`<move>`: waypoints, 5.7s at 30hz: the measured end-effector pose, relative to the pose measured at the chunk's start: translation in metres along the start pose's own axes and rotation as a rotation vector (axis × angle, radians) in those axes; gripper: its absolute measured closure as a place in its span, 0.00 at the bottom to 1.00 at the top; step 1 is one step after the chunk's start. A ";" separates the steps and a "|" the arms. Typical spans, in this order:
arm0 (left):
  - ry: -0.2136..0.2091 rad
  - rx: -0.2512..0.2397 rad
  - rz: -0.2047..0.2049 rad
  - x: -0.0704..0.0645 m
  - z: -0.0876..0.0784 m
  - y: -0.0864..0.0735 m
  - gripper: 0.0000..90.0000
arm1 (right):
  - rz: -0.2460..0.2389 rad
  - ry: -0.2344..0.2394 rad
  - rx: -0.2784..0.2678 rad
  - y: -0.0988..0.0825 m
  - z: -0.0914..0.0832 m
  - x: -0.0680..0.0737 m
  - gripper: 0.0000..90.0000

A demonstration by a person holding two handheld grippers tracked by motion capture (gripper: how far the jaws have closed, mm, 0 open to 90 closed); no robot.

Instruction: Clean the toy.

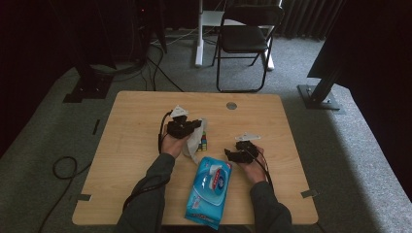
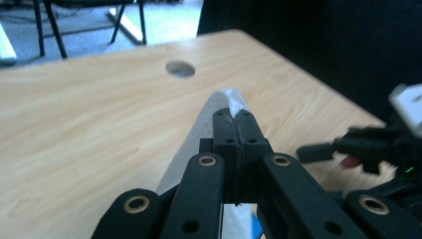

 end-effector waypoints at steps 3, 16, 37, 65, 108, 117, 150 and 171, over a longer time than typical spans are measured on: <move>0.026 0.044 0.014 0.000 0.008 -0.008 1.00 | 0.003 0.001 -0.001 0.000 0.000 0.000 0.39; 0.128 0.131 0.096 -0.004 0.019 -0.033 0.96 | -0.015 0.007 0.001 0.002 0.003 0.005 0.41; 0.072 0.154 0.160 -0.019 0.024 -0.031 0.72 | -0.061 0.035 -0.027 0.020 0.002 0.019 0.44; 0.050 0.158 0.087 -0.007 0.022 -0.029 0.97 | -0.177 0.150 -0.028 0.046 0.016 0.035 0.36; 0.120 0.183 0.084 -0.005 0.025 -0.020 0.92 | -0.334 0.268 -0.093 0.040 0.010 0.038 0.84; 0.120 0.170 0.085 -0.006 0.022 -0.021 0.92 | -0.306 0.231 -0.088 0.043 0.009 0.035 0.44; 0.059 0.239 0.182 -0.021 0.035 -0.011 0.95 | -0.302 0.232 -0.087 0.053 0.034 0.037 0.35; 0.064 0.236 0.183 -0.025 0.038 -0.008 0.95 | -0.290 0.214 -0.062 0.048 0.041 0.033 0.36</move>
Point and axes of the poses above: each handheld gripper's, and its own axes: z roughly forward along the jaws, y roughly out of its top, x roughly to its left, the point moved 1 cm from there along z, roughly forward along the jaws, and after that the axes turned 15 degrees about x, right-handed, at the moved point
